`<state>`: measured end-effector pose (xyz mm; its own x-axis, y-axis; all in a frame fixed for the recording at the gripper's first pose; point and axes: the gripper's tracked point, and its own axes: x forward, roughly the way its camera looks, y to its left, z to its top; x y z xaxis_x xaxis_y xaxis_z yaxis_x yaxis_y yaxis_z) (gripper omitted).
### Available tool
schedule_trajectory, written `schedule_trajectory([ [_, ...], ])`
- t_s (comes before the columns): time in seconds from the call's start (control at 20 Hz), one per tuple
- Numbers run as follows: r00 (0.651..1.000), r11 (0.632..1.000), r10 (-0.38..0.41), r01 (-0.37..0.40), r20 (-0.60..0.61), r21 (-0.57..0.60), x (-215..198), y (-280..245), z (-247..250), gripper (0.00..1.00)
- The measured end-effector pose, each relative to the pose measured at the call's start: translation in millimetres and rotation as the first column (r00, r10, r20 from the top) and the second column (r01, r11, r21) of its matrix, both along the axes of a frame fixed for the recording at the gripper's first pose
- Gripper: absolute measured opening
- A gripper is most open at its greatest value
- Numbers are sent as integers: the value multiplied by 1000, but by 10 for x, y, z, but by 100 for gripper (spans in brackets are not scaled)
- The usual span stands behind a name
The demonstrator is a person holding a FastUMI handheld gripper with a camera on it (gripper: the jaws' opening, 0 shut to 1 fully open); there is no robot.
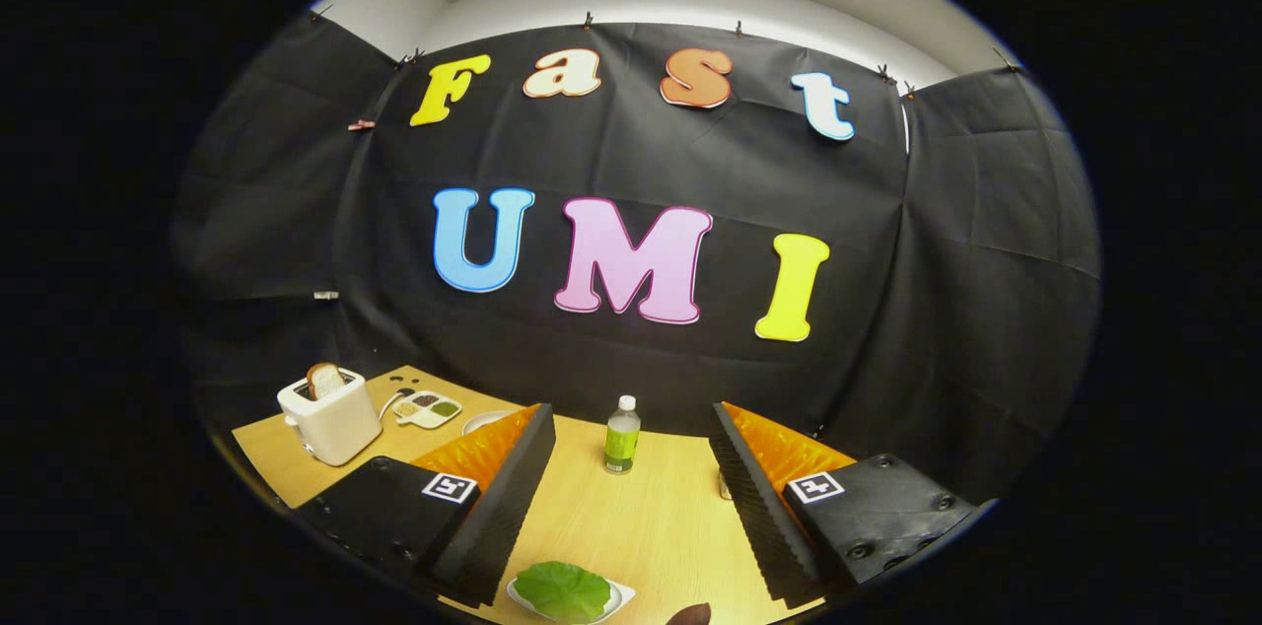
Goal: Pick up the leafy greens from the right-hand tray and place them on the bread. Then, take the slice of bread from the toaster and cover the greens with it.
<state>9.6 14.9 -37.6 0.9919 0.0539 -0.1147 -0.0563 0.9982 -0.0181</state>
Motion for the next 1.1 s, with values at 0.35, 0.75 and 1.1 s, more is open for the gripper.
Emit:
schedule_trajectory([
  [0.35, 909, 986, 161, -164, -384, 27, -127, 395, -1229, 96],
  [0.75, 693, 956, 232, -291, -683, 30, -396, 693, -2773, 94],
  [1.1, 558, 956, 210, -290, -803, 48, -341, 708, -3702, 92],
])
